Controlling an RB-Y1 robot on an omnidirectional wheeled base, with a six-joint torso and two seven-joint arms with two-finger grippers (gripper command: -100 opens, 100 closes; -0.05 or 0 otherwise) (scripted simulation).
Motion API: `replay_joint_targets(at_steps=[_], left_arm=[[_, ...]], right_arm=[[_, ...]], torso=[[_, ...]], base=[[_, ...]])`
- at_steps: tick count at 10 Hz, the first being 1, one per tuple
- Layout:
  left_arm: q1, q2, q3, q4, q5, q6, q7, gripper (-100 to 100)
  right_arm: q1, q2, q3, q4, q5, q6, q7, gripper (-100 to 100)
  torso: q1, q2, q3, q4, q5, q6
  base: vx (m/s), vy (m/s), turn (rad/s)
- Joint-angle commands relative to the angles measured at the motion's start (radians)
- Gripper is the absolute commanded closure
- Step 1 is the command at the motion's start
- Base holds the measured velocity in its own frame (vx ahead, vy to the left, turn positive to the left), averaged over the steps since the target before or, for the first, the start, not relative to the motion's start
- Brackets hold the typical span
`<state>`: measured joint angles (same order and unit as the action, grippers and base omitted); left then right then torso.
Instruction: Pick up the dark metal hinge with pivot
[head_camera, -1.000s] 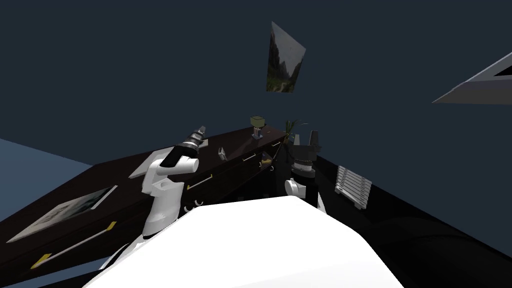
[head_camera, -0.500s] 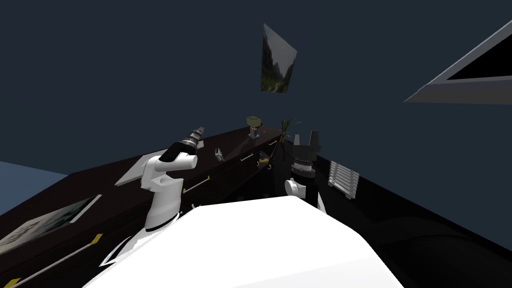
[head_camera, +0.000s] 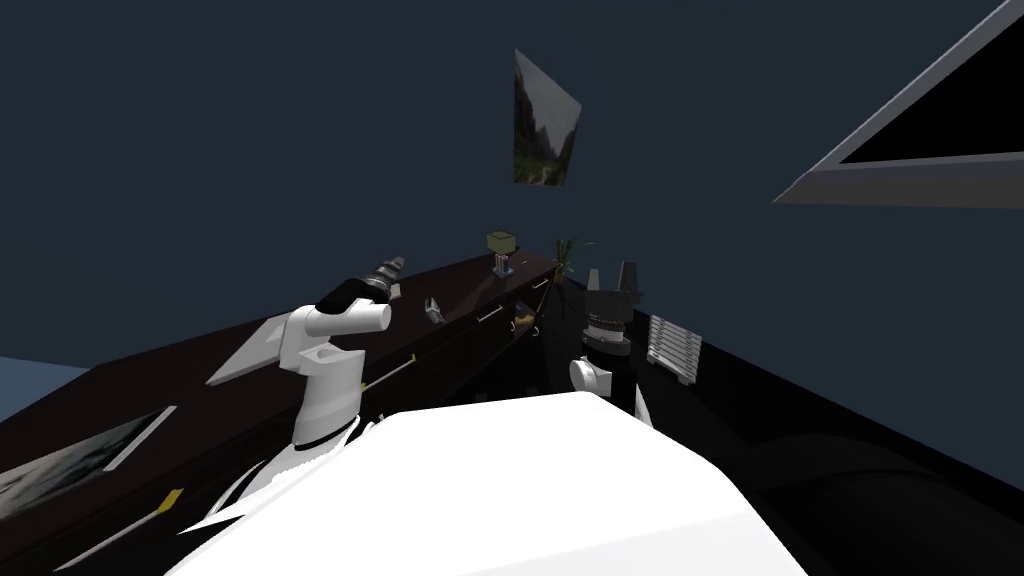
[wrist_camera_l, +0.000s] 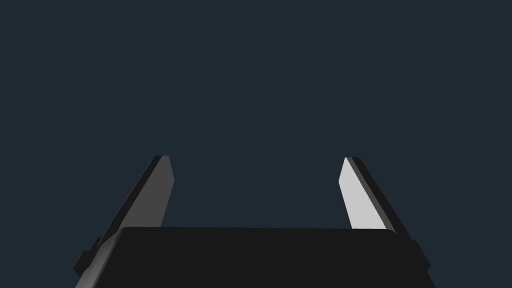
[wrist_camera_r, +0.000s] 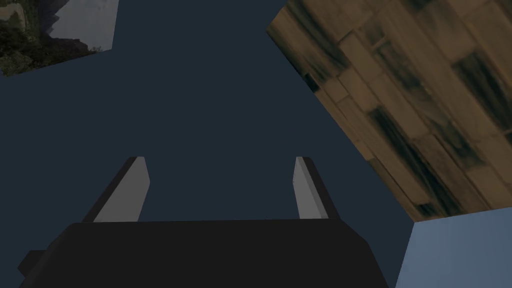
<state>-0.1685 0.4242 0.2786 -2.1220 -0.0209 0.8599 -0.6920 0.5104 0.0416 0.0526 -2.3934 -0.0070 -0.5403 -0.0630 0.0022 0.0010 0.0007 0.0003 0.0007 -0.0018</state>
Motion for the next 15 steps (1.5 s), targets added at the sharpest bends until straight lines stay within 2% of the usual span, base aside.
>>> replay_joint_targets(at_steps=[1, 3, 4, 5, 6, 8, 9, 10, 11, 13, 14, 15], left_arm=[[-0.036, 0.001, 0.017, 0.028, -0.008, 0.050, -0.027, -100], [-0.036, 0.001, 0.017, 0.028, -0.008, 0.089, -0.027, -100], [-0.070, 0.004, 0.036, 0.059, -0.011, 0.129, -0.052, -100], [-0.070, 0.004, 0.036, 0.059, -0.011, 0.158, -0.052, -100], [-0.103, 0.006, 0.056, 0.092, -0.014, 0.190, -0.075, -100], [-0.103, 0.006, 0.056, 0.092, -0.014, 0.234, -0.075, -100], [-0.135, 0.007, 0.076, 0.128, -0.016, 0.272, -0.098, -100], [-0.135, 0.007, 0.076, 0.128, -0.016, 0.300, -0.098, -100], [-0.165, 0.007, 0.096, 0.165, -0.019, 0.326, -0.119, -100], [-0.165, 0.007, 0.096, 0.165, -0.019, 0.370, -0.119, -100], [-0.194, 0.005, 0.116, 0.203, -0.021, 0.401, -0.139, -100], [-0.194, 0.005, 0.116, 0.203, -0.021, 0.433, -0.139, -100]], right_arm=[[0.000, 0.000, 0.000, 0.000, 0.000, 0.000, 0.000, 0], [0.000, 0.000, 0.000, 0.000, 0.000, 0.000, 0.000, 0], [0.000, 0.000, 0.000, 0.000, 0.000, 0.000, 0.000, 0], [0.000, 0.000, 0.000, 0.000, 0.000, 0.000, 0.000, 0], [0.000, 0.000, 0.000, 0.000, 0.000, 0.000, 0.000, 0], [0.000, 0.000, 0.000, 0.000, 0.000, 0.000, 0.000, 0], [0.000, 0.000, 0.000, 0.000, 0.000, 0.000, 0.000, 0], [0.000, 0.000, 0.000, 0.000, 0.000, 0.000, 0.000, 0], [0.000, 0.000, 0.000, 0.000, 0.000, 0.000, 0.000, 0], [0.000, 0.000, 0.000, 0.000, 0.000, 0.000, 0.000, 0], [0.000, 0.000, 0.000, 0.000, 0.000, 0.000, 0.000, 0], [0.000, 0.000, 0.000, 0.000, 0.000, 0.000, 0.000, 0]], torso=[[0.000, 0.000, 0.000, 0.000, 0.000, 0.000], [0.001, 0.001, 0.000, 0.000, 0.000, 0.000], [0.000, 0.000, 0.000, 0.000, 0.000, 0.000], [0.000, 0.000, 0.000, 0.000, 0.000, 0.001], [0.000, 0.001, 0.000, 0.000, 0.000, 0.000], [0.002, 0.001, 0.001, 0.000, 0.000, 0.000], [0.001, 0.000, 0.000, 0.000, 0.000, 0.000], [0.001, 0.000, 0.000, 0.000, 0.000, 0.001], [0.001, 0.000, 0.000, 0.000, 0.000, 0.000], [0.002, 0.001, 0.001, 0.000, 0.001, 0.000], [0.001, 0.000, 0.000, 0.000, 0.000, -0.001], [0.001, 0.001, 0.000, 0.000, 0.000, 0.001]], base=[[-0.032, 0.019, -0.233], [-0.020, 0.021, -0.068], [-0.024, 0.012, -0.254], [-0.035, 0.023, -0.134], [-0.042, 0.037, -0.209], [-0.027, 0.032, -0.054], [-0.019, 0.024, -0.244], [-0.024, 0.035, -0.140], [-0.043, 0.048, -0.236], [-0.032, 0.031, -0.044], [-0.033, 0.032, -0.224], [-0.032, 0.041, -0.123]])
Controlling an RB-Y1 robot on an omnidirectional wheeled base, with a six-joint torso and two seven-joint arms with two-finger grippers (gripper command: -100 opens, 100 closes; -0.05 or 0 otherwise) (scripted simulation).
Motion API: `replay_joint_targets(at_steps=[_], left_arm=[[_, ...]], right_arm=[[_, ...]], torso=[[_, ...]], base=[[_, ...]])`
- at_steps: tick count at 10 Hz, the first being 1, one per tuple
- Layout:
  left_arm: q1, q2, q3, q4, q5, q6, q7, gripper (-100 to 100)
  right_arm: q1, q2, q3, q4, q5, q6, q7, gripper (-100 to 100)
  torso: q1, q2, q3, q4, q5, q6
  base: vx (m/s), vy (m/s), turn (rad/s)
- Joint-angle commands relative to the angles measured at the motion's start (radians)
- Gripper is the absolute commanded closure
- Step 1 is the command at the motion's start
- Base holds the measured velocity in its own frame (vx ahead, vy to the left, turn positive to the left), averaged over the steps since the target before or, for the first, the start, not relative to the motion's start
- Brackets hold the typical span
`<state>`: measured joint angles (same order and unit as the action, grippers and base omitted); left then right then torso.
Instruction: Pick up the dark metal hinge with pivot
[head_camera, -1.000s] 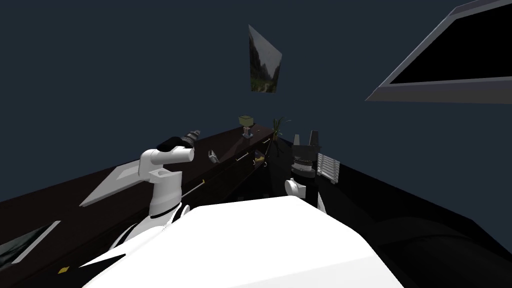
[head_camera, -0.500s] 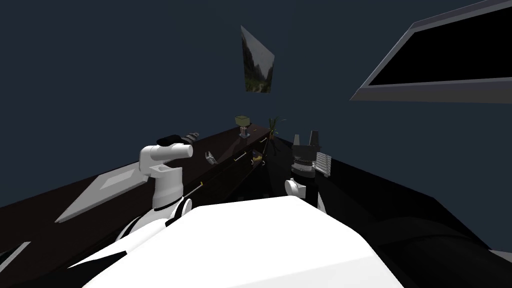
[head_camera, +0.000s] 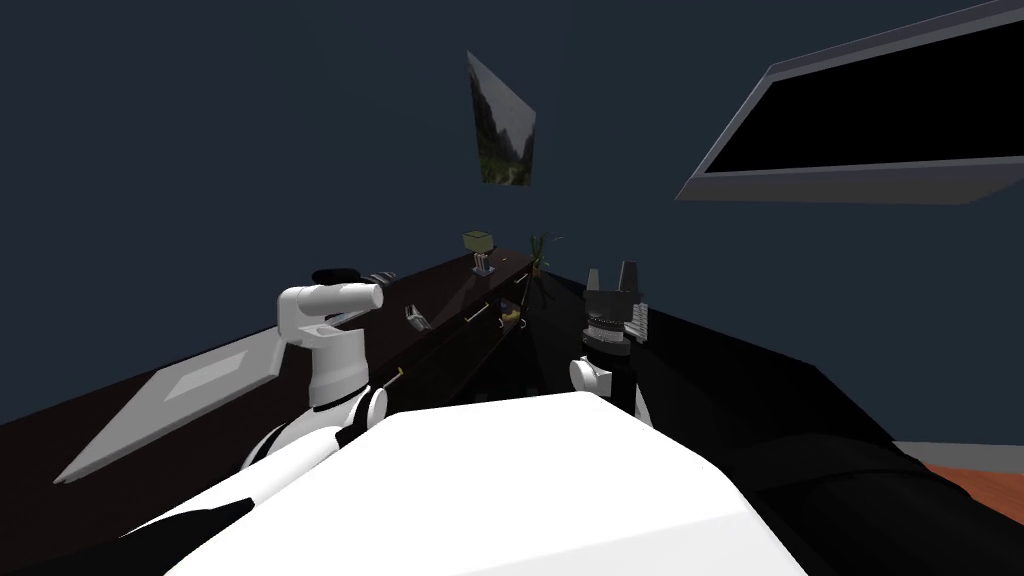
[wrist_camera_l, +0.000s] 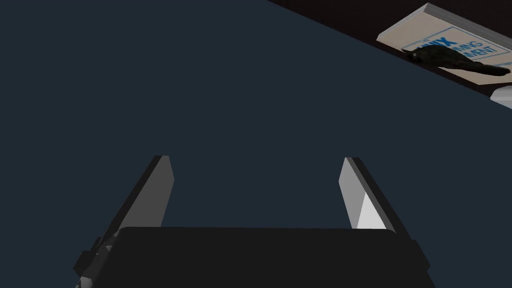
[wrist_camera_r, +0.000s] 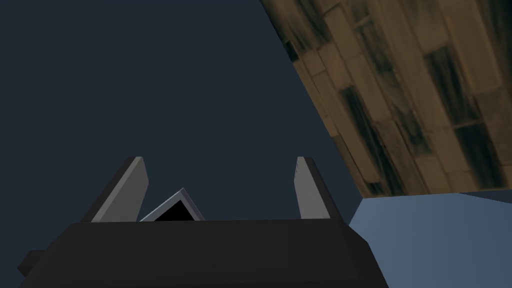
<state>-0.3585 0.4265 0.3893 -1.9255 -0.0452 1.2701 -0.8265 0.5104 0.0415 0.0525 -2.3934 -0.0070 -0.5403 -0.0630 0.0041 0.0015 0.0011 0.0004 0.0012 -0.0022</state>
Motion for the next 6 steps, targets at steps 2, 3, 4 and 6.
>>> replay_joint_targets(at_steps=[2, 3, 4, 6], left_arm=[[-0.032, 0.001, 0.025, 0.046, 0.001, 0.078, -0.023, -100], [-0.032, 0.001, 0.025, 0.046, 0.001, 0.085, -0.023, -100], [-0.059, -0.002, 0.044, 0.086, 0.000, 0.123, -0.041, -100], [-0.084, -0.005, 0.063, 0.126, -0.002, 0.175, -0.057, -100]], right_arm=[[0.000, 0.000, 0.000, 0.000, 0.000, 0.000, 0.000, 0], [0.000, 0.000, 0.000, 0.000, 0.000, 0.000, 0.000, 0], [0.000, 0.000, 0.000, 0.000, 0.000, 0.000, 0.000, 0], [0.000, 0.000, 0.000, 0.000, 0.000, 0.000, 0.000, 0]], torso=[[0.001, 0.001, 0.000, 0.000, 0.000, 0.001], [0.001, 0.001, 0.000, 0.000, 0.000, 0.000], [0.000, -0.001, 0.000, 0.000, 0.000, 0.000], [0.000, 0.000, 0.000, 0.000, 0.000, 0.000]], base=[[-0.045, 0.055, -0.161], [-0.011, 0.021, 0.021], [-0.030, 0.022, -0.223], [-0.037, 0.049, -0.148]])
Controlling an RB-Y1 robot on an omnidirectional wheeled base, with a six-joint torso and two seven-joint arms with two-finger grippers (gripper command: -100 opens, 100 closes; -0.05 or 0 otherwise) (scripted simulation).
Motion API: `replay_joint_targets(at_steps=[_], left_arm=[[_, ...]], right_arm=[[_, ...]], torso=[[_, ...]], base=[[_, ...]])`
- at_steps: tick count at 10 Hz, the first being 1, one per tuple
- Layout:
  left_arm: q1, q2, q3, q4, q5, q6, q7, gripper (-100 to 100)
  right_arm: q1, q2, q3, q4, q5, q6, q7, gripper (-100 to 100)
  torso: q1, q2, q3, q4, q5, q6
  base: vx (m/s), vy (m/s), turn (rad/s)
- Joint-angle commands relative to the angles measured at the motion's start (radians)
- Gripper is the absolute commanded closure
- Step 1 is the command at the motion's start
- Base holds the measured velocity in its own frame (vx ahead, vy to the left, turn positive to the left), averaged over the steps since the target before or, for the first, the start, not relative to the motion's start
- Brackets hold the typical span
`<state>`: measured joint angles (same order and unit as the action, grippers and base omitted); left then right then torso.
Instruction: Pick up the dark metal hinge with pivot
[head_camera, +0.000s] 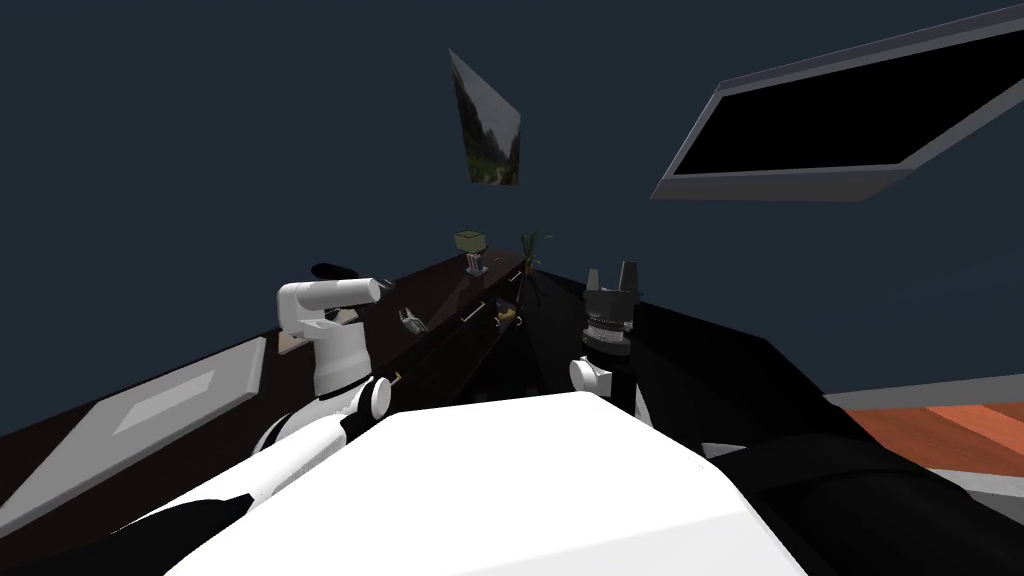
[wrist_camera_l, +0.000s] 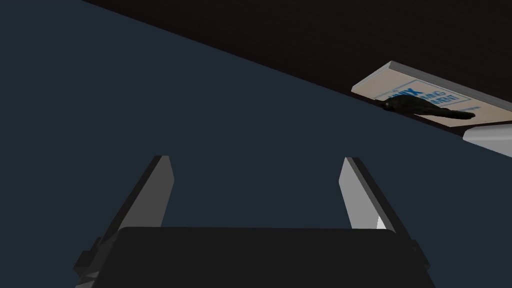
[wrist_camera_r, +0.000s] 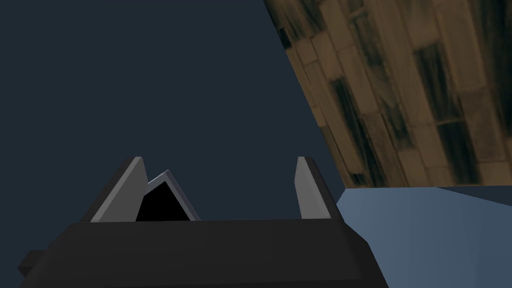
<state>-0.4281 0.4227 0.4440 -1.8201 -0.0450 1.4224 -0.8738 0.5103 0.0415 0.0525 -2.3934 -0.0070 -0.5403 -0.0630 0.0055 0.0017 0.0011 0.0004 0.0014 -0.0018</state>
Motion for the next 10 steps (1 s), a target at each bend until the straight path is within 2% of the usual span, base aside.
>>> replay_joint_targets(at_steps=[1, 2, 3, 4, 5, 6, 7, 8, 9, 10], left_arm=[[-0.014, -0.002, 0.009, 0.021, -0.002, 0.047, -0.009, -100], [-0.037, -0.005, 0.027, 0.061, -0.003, 0.079, -0.024, -100], [-0.037, -0.005, 0.027, 0.061, -0.003, 0.100, -0.024, -100], [-0.059, -0.009, 0.044, 0.099, -0.004, 0.133, -0.038, -100], [-0.059, -0.009, 0.044, 0.099, -0.004, 0.152, -0.038, -100], [-0.079, -0.012, 0.060, 0.136, -0.005, 0.191, -0.050, -100], [-0.079, -0.012, 0.060, 0.136, -0.005, 0.202, -0.050, -100], [-0.098, -0.016, 0.076, 0.171, -0.005, 0.239, -0.061, -100], [-0.098, -0.016, 0.076, 0.171, -0.005, 0.251, -0.061, -100], [-0.114, -0.019, 0.090, 0.203, -0.005, 0.288, -0.071, -100]], right_arm=[[0.000, 0.000, 0.000, 0.000, 0.000, 0.000, 0.000, 0], [0.000, 0.000, 0.000, 0.000, 0.000, 0.000, 0.000, 0], [0.000, 0.000, 0.000, 0.000, 0.000, 0.000, 0.000, 0], [0.000, 0.000, 0.000, 0.000, 0.000, 0.000, 0.000, 0], [0.000, 0.000, 0.000, 0.000, 0.000, 0.000, 0.000, 0], [0.000, 0.000, 0.000, 0.000, 0.000, 0.000, 0.000, 0], [0.000, 0.000, 0.000, 0.000, 0.000, 0.000, 0.000, 0], [0.000, 0.000, 0.000, 0.000, 0.000, 0.000, 0.000, 0], [0.000, 0.000, 0.000, 0.000, 0.000, 0.000, 0.000, 0], [0.000, 0.000, 0.000, 0.000, 0.000, 0.000, 0.000, 0]], torso=[[0.000, 0.000, 0.000, 0.000, 0.000, 0.000], [0.000, 0.000, 0.000, 0.000, 0.000, -0.001], [0.000, 0.000, 0.000, 0.000, 0.000, 0.000], [-0.001, 0.000, 0.000, 0.000, 0.000, -0.001], [0.000, 0.000, 0.000, 0.000, 0.000, 0.000], [0.000, 0.000, 0.000, 0.000, 0.000, -0.001], [0.000, 0.000, 0.000, 0.000, 0.000, 0.000], [-0.001, -0.001, 0.000, 0.000, 0.000, -0.001], [-0.001, 0.000, 0.000, 0.000, 0.000, 0.000], [-0.001, -0.001, 0.000, 0.000, 0.000, -0.001]], base=[[-0.039, 0.056, -0.103], [-0.045, 0.051, -0.195], [-0.043, 0.043, -0.100], [-0.046, 0.053, -0.199], [-0.036, 0.054, -0.080], [-0.034, 0.054, -0.156], [-0.030, 0.041, -0.097], [-0.040, 0.037, -0.135], [-0.031, 0.033, -0.092], [-0.027, 0.036, -0.129]])
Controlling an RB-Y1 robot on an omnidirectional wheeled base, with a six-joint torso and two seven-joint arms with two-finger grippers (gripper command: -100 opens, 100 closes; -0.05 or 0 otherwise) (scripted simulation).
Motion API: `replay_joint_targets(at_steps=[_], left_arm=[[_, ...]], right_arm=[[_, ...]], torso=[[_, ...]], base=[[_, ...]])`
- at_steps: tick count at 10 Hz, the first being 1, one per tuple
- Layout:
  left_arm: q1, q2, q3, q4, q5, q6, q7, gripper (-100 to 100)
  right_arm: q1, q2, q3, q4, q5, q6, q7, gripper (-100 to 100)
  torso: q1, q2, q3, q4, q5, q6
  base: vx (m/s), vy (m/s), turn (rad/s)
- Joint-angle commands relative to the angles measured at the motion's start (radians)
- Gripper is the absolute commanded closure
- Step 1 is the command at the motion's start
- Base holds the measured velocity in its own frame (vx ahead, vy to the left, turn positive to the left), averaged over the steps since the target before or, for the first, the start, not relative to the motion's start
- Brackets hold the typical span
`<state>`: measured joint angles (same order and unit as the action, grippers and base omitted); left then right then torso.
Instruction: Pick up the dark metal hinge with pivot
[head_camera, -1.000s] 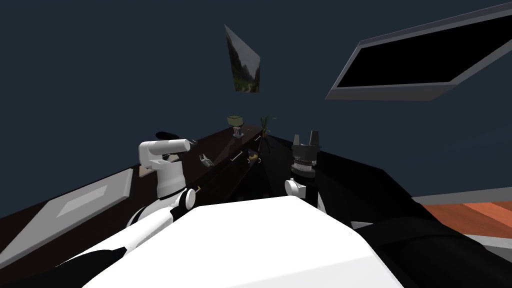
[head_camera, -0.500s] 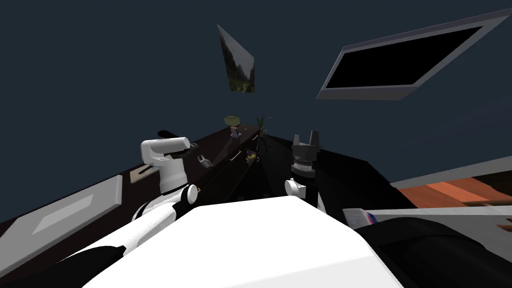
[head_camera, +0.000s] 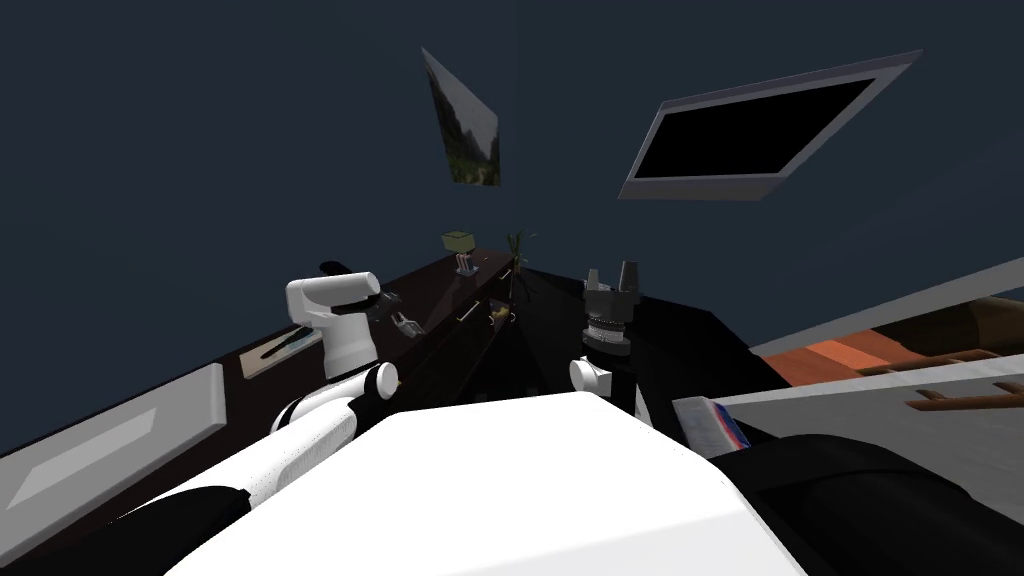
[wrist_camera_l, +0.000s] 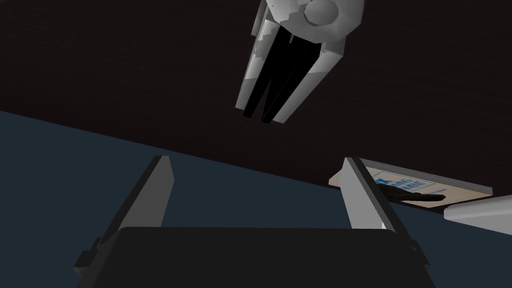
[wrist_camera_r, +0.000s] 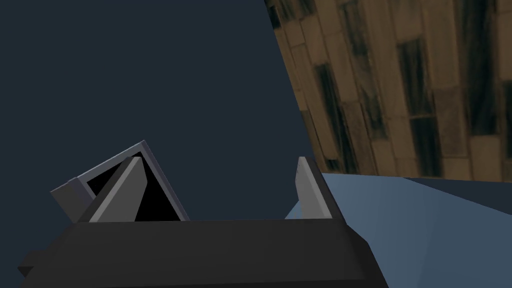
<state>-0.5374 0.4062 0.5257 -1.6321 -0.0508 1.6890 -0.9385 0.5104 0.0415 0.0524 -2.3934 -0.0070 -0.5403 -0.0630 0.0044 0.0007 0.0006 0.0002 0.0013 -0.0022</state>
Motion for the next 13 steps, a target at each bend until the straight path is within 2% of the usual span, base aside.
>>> replay_joint_targets(at_steps=[1, 2, 5, 6, 7, 8, 9, 11, 13], left_arm=[[-0.005, -0.003, 0.008, 0.015, 0.001, 0.033, -0.006, -100], [-0.020, -0.006, 0.021, 0.044, 0.001, 0.072, -0.015, -100], [-0.033, -0.009, 0.032, 0.070, 0.001, 0.126, -0.022, -100], [-0.044, -0.011, 0.041, 0.092, 0.002, 0.165, -0.028, -100], [-0.044, -0.011, 0.041, 0.092, 0.002, 0.172, -0.028, -100], [-0.053, -0.014, 0.049, 0.110, 0.002, 0.210, -0.033, -100], [-0.053, -0.014, 0.049, 0.110, 0.002, 0.216, -0.033, -100], [-0.064, -0.018, 0.058, 0.134, 0.004, 0.286, -0.039, -100], [-0.065, -0.018, 0.060, 0.139, 0.004, 0.314, -0.040, -100]], right_arm=[[0.000, 0.000, 0.000, 0.000, 0.000, 0.000, 0.000, 0], [0.000, 0.000, 0.000, 0.000, 0.000, 0.000, 0.000, 0], [0.000, 0.000, 0.000, 0.000, 0.000, 0.000, 0.000, 0], [0.000, 0.000, 0.000, 0.000, 0.000, 0.000, 0.000, 0], [0.000, 0.000, 0.000, 0.000, 0.000, 0.000, 0.000, 0], [0.000, 0.000, 0.000, 0.000, 0.000, 0.000, 0.000, 0], [0.000, 0.000, 0.000, 0.000, 0.000, 0.000, 0.000, 0], [0.000, 0.000, 0.000, 0.000, 0.000, 0.000, 0.000, 0], [0.000, 0.000, 0.000, 0.000, 0.000, 0.000, 0.000, 0]], torso=[[0.000, 0.000, 0.000, 0.000, 0.000, 0.000], [0.000, 0.000, 0.000, 0.000, 0.000, 0.000], [0.000, -0.001, 0.000, 0.000, 0.000, 0.000], [0.000, -0.001, 0.000, 0.000, 0.000, -0.001], [0.000, -0.001, -0.001, 0.000, 0.000, 0.000], [-0.001, -0.001, -0.001, 0.000, 0.000, -0.001], [-0.001, -0.001, -0.001, 0.000, 0.000, 0.000], [-0.001, -0.001, -0.001, 0.000, 0.000, 0.000], [-0.001, -0.002, -0.001, 0.000, 0.000, -0.001]], base=[[-0.022, 0.033, -0.095], [-0.023, 0.038, -0.137], [-0.021, 0.032, -0.089], [-0.013, 0.026, -0.102], [-0.014, 0.021, -0.054], [-0.011, 0.021, -0.089], [-0.008, 0.018, -0.045], [-0.007, 0.014, -0.077], [-0.007, 0.012, -0.009]])
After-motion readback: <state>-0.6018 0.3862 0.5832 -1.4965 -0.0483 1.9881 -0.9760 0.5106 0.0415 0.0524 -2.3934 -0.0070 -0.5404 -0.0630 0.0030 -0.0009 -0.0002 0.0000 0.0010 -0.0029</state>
